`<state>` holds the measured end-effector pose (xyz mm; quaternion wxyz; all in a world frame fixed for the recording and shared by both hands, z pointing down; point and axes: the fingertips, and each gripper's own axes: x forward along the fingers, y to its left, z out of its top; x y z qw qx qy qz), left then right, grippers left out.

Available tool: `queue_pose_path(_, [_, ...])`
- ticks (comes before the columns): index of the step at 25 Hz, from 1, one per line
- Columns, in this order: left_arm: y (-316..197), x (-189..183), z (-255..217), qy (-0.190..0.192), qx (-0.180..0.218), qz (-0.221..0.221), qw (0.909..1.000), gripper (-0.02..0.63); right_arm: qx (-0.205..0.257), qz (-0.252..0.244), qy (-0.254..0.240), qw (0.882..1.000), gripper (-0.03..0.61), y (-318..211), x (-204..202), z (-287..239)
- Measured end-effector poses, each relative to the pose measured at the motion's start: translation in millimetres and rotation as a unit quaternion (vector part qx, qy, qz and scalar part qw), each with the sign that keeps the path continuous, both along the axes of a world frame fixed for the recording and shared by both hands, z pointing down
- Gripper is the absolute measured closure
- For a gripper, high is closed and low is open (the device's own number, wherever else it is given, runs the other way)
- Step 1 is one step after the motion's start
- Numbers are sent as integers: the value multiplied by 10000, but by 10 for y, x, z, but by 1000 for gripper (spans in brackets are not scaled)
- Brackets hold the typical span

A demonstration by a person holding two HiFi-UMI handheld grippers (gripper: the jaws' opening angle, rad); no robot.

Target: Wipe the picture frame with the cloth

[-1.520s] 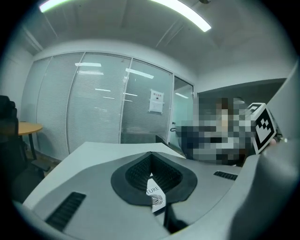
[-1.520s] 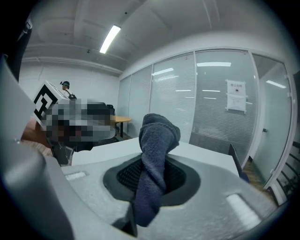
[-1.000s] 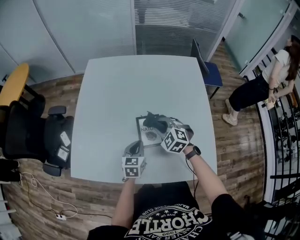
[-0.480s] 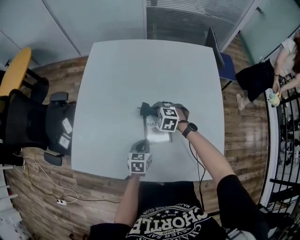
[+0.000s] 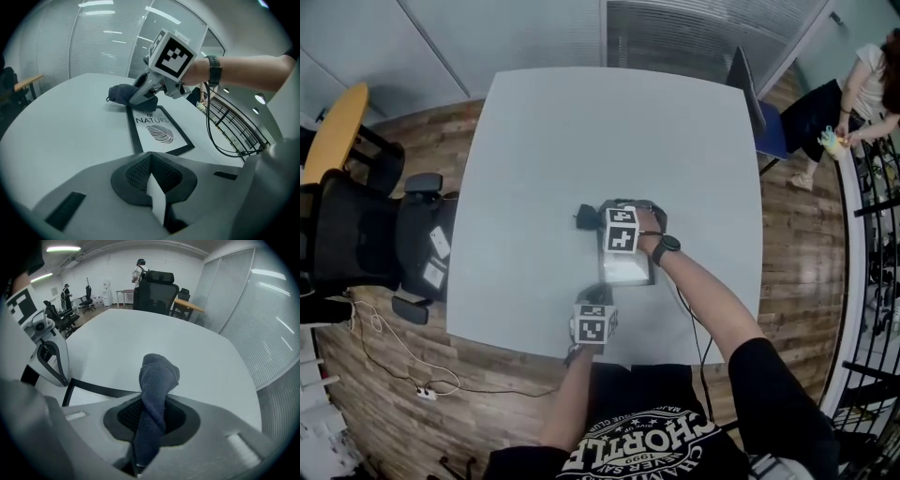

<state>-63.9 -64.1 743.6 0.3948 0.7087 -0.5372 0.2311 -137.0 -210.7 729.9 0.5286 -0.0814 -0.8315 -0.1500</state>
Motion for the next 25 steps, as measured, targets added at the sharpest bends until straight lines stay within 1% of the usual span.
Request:
queue_pose_path(4, [22,3,106,-92,-113,-52,9999,617,-47,53,2,10000,508,-34,10,56])
queue_pose_path(7, [13,6,75,-50,-152,-95,9998,617,-68,85,27,9999,508,-62,128,50])
queue_pose_path(11, [22,9,78,-73,-152,-117,9998,617,-17,262,142,9996,508,-140,425,62])
queue_pose_path(20, [23,63,56,-204,-167,-68,9996,617,-68,1012,301,9944,508,-364,1225,40])
queue_pose_path(25, [27,17,92,-145,-229,-72,9996,617,-57,1196,463,9917,506,-416,1412,99])
